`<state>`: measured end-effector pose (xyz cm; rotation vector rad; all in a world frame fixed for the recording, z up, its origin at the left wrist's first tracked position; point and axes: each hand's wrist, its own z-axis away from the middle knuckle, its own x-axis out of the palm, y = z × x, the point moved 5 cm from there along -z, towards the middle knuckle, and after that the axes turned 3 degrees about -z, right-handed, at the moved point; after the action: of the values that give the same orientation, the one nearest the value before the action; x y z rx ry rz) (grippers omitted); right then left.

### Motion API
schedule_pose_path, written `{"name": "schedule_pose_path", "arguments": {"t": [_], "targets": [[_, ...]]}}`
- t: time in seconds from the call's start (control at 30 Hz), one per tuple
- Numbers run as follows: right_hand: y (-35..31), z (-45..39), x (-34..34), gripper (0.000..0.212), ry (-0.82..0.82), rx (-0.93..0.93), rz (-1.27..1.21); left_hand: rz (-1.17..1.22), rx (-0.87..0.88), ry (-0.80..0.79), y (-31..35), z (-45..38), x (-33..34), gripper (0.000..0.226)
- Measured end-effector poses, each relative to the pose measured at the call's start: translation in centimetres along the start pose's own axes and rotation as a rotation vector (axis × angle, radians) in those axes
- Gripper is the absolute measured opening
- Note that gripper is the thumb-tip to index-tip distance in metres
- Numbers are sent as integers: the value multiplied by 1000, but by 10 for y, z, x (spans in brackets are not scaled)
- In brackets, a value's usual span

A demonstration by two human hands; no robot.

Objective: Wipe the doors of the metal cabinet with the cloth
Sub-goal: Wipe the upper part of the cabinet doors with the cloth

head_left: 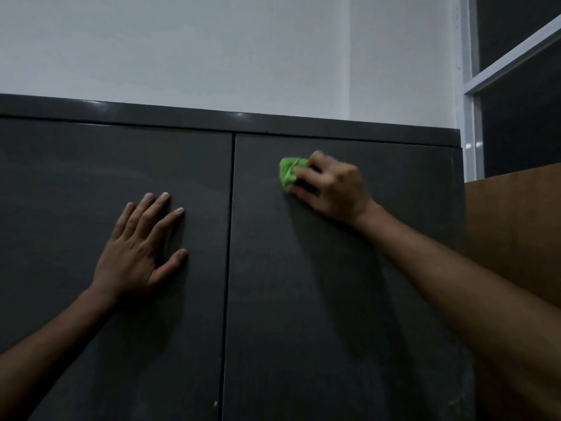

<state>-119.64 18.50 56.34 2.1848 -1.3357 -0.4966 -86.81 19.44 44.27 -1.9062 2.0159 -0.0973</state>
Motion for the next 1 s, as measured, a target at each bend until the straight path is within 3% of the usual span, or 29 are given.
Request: {"name": "schedule_pose_path", "arguments": {"t": [0.07, 0.1, 0.13, 0.17, 0.27, 0.33, 0.47, 0.5, 0.67, 0.8, 0.93, 1.0], "targets": [[20, -16, -6, 31, 130, 416, 26, 0, -6, -4, -1, 1, 1, 79], [16, -17, -2, 30, 149, 522, 40, 0, -11, -7, -2, 2, 2, 79], [3, -18, 5, 29, 148, 514, 42, -1, -15, -9, -2, 2, 1, 79], [-16, -16, 13, 29, 121, 402, 27, 0, -16, -10, -2, 2, 1, 79], [-67, 3, 28, 32, -32, -208, -23, 2, -13, -12, -2, 2, 1, 79], [-57, -5, 24, 33, -41, -261, -21, 5, -13, -12, -2, 2, 0, 79], [-26, -29, 15, 28, 144, 391, 19, 3, -11, -7, -2, 2, 0, 78], [-35, -28, 19, 28, 150, 429, 29, 4, -11, -6, -2, 2, 0, 78], [-85, -15, 35, 36, -2, -58, 38, 5, -4, -23, -2, 2, -1, 78], [-86, -13, 37, 41, -26, -109, 128, 49, 26, -50, -2, 3, -8, 77], [-80, -16, 36, 41, -55, -343, 94, 12, 124, -71, -23, 20, -20, 74], [-72, -25, 34, 39, -21, -317, 85, -28, 152, -83, -41, 34, -25, 74]]}}
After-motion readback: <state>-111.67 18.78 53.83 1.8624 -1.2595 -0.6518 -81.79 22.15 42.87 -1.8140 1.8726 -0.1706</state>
